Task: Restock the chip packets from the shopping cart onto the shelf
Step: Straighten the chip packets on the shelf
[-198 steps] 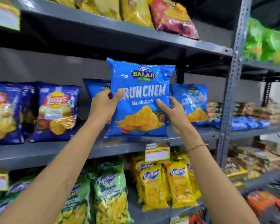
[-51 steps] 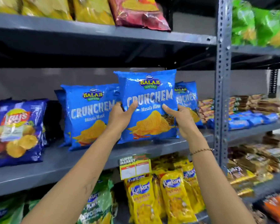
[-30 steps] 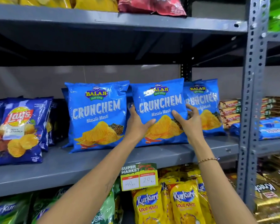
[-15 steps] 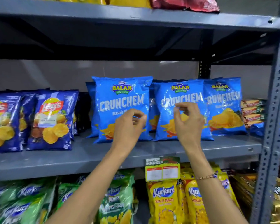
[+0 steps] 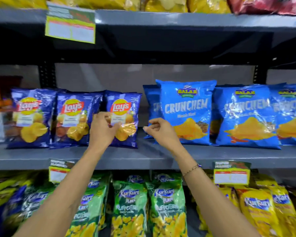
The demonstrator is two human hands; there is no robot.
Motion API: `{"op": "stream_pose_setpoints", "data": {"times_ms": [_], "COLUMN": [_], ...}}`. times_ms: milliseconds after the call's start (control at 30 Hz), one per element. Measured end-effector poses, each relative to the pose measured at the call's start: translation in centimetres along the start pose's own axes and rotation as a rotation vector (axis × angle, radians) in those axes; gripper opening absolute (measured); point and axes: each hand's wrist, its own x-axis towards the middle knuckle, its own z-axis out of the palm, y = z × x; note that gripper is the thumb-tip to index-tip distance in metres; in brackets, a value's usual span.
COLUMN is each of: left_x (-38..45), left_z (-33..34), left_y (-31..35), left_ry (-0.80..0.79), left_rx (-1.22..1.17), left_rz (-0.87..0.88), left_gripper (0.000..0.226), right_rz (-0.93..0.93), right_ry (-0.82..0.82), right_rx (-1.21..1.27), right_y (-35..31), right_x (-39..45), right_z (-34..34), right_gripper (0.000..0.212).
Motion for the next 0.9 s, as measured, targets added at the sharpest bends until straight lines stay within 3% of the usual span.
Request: {"op": "stream_pose_setpoints", "data": {"times_ms": [100,167,300,600,900], "left_x": [0.8,1.1,1.4,1.6,0.8], "left_z": [-1.0,-1.3,-1.7,-1.5,-1.2], "left_y": [-1.9,-2.6,-3.5,-5.0,-4.5], "left_ry": [-0.123,-0.223,-0.404,-0.194,-0.098], "left_rx": [0.163,0.213,0.255,0.166,0.350], "left_rz": [-0.040,-0.072,-0.053,-0.070,-0.015], "left_gripper": [0.056,0.065,0.051,0.060,0.051], "right_rz": [0.082,0.096,0.118,0.116,0.122], "right_ry": [-0.113,-0.141,-0.181,-0.104,-0.077], "right_rx": [-0.075,-0.110,-0.100,-0.034,-0.106], "right_y": [-0.6,-0.9,-0.6,-0.1,0.0], "right_x": [0.9,1.2,1.8,3.6,3.5], "right_z": [2.7,4.2,5.9,8.2,8.5], "right_gripper": [0.066,0.064,0.054,0.057,0.064]}}
